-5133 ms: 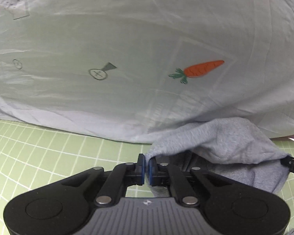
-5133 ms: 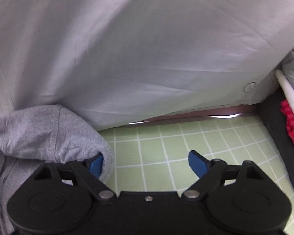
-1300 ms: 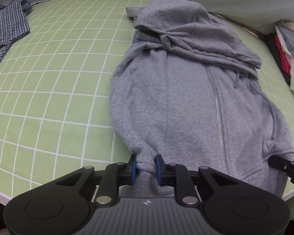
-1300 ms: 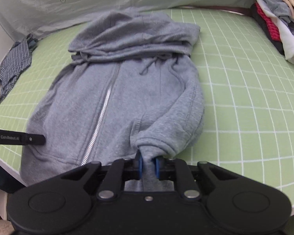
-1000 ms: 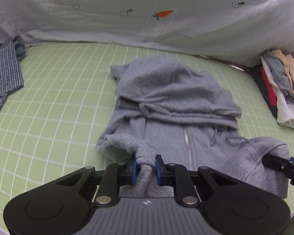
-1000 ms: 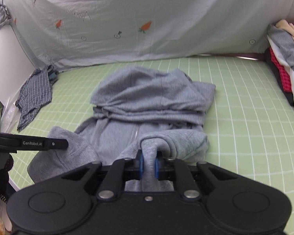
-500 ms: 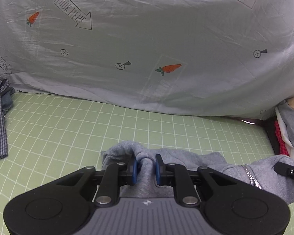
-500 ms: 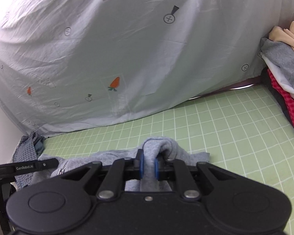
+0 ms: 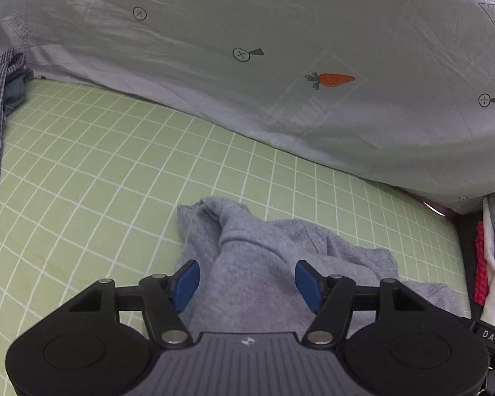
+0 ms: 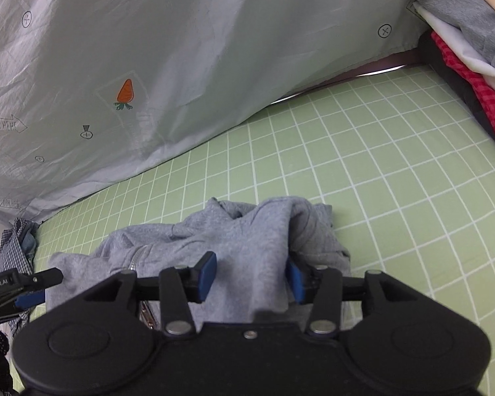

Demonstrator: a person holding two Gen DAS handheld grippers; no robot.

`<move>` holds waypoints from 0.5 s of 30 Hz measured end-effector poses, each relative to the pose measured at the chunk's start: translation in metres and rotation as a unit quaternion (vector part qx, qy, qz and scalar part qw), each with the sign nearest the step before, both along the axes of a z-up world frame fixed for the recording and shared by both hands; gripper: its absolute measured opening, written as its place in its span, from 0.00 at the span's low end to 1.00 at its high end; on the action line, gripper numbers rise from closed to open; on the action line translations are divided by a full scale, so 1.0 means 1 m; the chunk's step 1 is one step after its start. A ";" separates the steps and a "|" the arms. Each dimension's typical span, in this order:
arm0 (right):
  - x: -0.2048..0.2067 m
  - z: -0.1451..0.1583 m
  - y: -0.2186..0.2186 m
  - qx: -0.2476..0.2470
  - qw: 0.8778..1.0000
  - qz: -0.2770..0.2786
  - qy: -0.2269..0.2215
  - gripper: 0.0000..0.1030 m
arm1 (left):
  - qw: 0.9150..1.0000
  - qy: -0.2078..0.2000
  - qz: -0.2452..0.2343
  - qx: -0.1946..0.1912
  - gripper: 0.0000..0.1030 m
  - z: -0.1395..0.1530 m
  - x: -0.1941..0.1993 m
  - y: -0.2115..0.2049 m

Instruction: Fold clothes

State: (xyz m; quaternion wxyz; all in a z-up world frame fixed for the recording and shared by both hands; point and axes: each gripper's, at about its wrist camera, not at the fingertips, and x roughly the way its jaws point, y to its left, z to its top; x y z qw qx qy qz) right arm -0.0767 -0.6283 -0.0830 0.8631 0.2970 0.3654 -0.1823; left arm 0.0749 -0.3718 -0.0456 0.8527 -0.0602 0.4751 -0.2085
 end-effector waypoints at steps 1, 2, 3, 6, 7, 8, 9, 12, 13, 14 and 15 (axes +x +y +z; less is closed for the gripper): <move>-0.003 -0.001 0.001 0.006 1.000 0.000 -0.001 0.48 | 1.000 0.004 -0.003 0.000 0.63 -0.002 -0.004 -0.001; -0.005 -0.002 0.001 0.013 1.000 -0.001 -0.003 0.41 | 1.000 0.008 -0.005 0.002 0.60 -0.005 -0.006 -0.002; -0.008 -0.003 0.001 0.021 1.000 -0.001 -0.005 0.24 | 1.000 0.012 -0.008 0.004 0.50 -0.007 -0.009 -0.003; -0.006 0.000 -0.001 0.032 0.999 0.010 -0.016 0.07 | 1.000 0.019 -0.022 -0.002 0.03 -0.011 -0.008 -0.008; -0.002 0.003 -0.002 0.027 0.999 0.017 -0.021 0.07 | 1.000 0.017 -0.024 -0.008 0.03 -0.011 -0.005 -0.009; 0.002 0.008 -0.004 0.020 0.999 0.021 -0.027 0.07 | 0.999 0.012 -0.026 -0.013 0.03 -0.009 -0.002 -0.011; 0.007 0.012 -0.008 0.016 0.999 0.023 -0.034 0.06 | 0.999 0.003 -0.029 -0.020 0.03 -0.006 0.003 -0.013; 0.029 0.023 -0.028 -0.001 0.998 0.013 -0.066 0.06 | 0.998 -0.037 -0.016 -0.055 0.04 0.007 0.033 -0.020; 0.036 0.027 -0.035 -0.006 0.997 0.010 -0.076 0.07 | 0.996 -0.055 -0.001 -0.071 0.06 0.012 0.044 -0.020; 0.043 0.031 -0.042 -0.018 0.996 -0.001 -0.083 0.09 | 0.994 -0.072 0.020 -0.081 0.14 0.018 0.056 -0.021; 0.049 0.034 -0.048 -0.033 0.995 -0.016 -0.089 0.21 | 0.992 -0.087 0.042 -0.075 0.23 0.023 0.066 -0.021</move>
